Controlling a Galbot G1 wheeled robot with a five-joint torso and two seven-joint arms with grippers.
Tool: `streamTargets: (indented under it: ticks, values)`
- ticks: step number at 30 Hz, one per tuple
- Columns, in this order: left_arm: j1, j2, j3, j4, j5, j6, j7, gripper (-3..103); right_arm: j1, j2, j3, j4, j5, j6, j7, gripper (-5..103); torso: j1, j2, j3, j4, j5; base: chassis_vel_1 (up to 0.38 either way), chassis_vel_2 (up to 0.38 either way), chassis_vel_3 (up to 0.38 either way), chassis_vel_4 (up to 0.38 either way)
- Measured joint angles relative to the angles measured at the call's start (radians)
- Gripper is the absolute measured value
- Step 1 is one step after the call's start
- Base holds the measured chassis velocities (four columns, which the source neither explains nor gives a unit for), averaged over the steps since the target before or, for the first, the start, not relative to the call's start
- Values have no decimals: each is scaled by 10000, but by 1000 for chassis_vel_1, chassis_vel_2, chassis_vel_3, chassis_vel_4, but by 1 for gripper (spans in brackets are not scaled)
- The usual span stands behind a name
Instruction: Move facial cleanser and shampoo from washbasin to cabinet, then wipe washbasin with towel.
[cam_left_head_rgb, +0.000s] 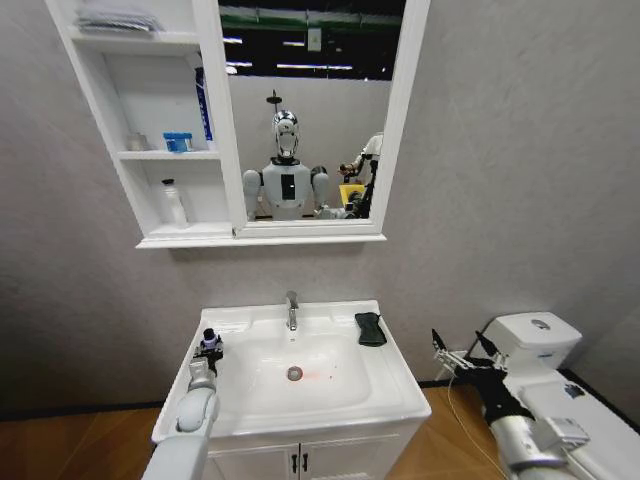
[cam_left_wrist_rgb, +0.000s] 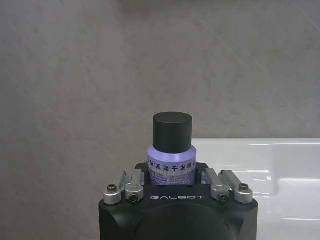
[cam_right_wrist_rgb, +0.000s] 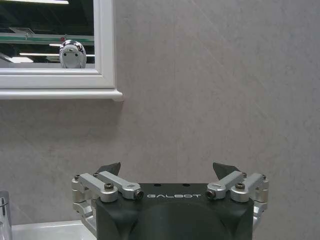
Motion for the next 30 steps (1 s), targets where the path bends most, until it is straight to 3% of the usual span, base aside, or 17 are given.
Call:
streamTargets:
  ticks: [1, 4, 8, 10, 12, 14, 16, 17, 18, 21, 23, 30]
  values:
    - [0, 0, 0, 0, 0, 0, 0, 43, 0, 0, 0, 0, 0, 0, 0, 100, 0, 0, 0, 0, 0, 0, 0, 0, 0]
    - [634, 1107, -55, -2400, -1105, 825, -937, 43, 254, -163, -97, -83, 62, -126, -8, 100, -1, 0, -1, 4, 8, 0, 0, 0, 0]
    - [945, 1671, -195, -3719, -2020, 1482, -1456, 43, 392, -300, -107, -85, 202, -268, -11, 100, 0, 1, -1, 4, 1, 0, 0, 0, 0]
    - [1172, 2503, -658, -5350, -3422, 2427, -2103, 43, 448, -497, -105, -75, 339, -380, -6, 100, -1, 2, -1, 3, 4, 0, 0, 0, 0]
    - [1186, 2804, -871, -5801, -3805, 2684, -2168, 43, 419, -577, -102, -71, 365, -410, -6, 100, 0, 2, -2, 3, 0, 0, 0, 0, 0]
    - [1051, 3597, -1277, -6525, -4838, 3240, -2394, 43, 384, -677, -108, -80, 366, -484, -2, 100, -1, 2, -2, 3, 3, 0, 0, 0, 0]
    - [923, 3886, -1337, -6676, -5264, 3400, -2549, 43, 383, -695, -119, -81, 346, -504, 0, 100, -1, 2, -2, 4, 3, 0, 0, 0, 0]
    - [588, 4474, -1351, -6764, -5959, 3590, -2793, 43, 380, -706, -169, -77, 301, -581, 3, 100, -1, 2, -2, 1, 0, 0, 0, 0, 0]
    - [262, 4926, -1343, -6705, -6273, 3667, -2817, 43, 385, -699, -231, -39, 253, -683, 14, 100, -1, 2, -1, 0, 3, 0, 0, 0, 0]
    - [-353, 5429, -1218, -6576, -6815, 3910, -2696, 43, 383, -650, -342, 68, 51, -793, 38, 100, 0, 1, 0, 1, 1, 0, 0, 0, 0]
    - [-640, 5581, -1133, -6513, -7106, 4038, -2666, 43, 359, -629, -369, 122, -15, -829, 43, 100, 0, 1, 1, 3, -2, 0, 0, 0, 0]
    - [-3427, 6081, 93, -5072, -8384, 4508, -2334, 43, 247, -534, -336, 142, -137, -870, 47, 100, 0, 2, 0, 3, 0, 0, 0, 0, 0]
